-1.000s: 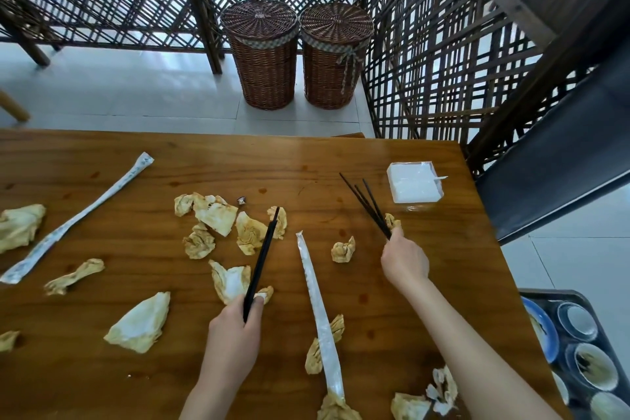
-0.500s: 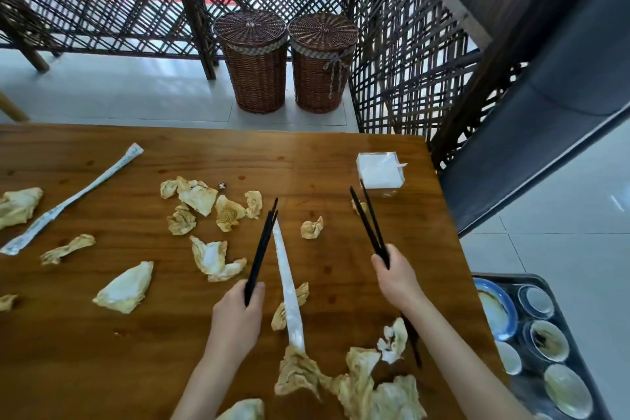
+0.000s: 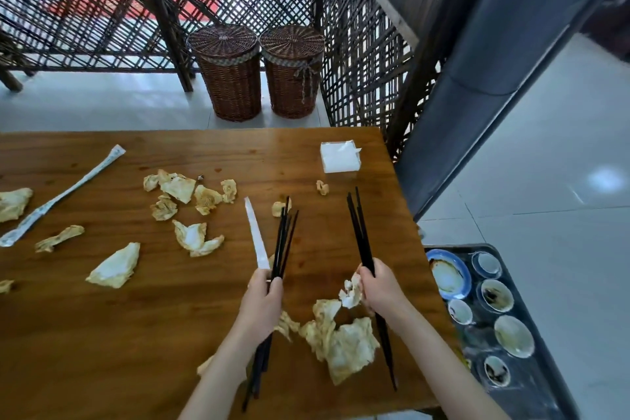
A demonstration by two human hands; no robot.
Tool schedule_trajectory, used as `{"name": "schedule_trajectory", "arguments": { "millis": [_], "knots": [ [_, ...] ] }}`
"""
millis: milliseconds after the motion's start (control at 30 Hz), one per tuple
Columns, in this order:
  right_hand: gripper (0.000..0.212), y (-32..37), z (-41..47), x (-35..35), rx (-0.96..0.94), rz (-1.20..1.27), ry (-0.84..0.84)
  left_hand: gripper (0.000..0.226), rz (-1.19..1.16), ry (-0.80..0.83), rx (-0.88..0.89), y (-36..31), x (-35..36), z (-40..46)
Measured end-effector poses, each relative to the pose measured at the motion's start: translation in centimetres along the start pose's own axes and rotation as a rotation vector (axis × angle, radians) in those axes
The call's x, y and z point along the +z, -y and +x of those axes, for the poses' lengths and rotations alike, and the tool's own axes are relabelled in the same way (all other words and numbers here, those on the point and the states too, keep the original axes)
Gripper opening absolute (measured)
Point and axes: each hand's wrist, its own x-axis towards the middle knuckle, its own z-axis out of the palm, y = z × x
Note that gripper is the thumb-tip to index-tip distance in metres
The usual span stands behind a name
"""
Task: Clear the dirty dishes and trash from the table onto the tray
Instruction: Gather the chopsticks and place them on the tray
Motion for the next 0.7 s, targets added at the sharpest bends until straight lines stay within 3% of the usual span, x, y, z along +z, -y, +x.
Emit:
{"name": "schedule_trajectory", "arguments": {
  "millis": [167,400,700],
  "knots": [
    [0.014,-1.2,-2.3,-0.4,0.005,0.038,-0.085,0.014,-0.082,0.090,0.025,0.1,-0.2,-2.2],
    [0.040,-2.7,-5.1,0.0,0.103,0.102,-0.157,0.015,-0.130,0.208,-0.030,1.6,-0.3,-4.8],
    [0.030,-2.3,-7.2,-2.6,0.097,0.244,-0.184,0.023,-0.173,0.470,-0.142,2.3,2.6,-8.1]
  ]
}}
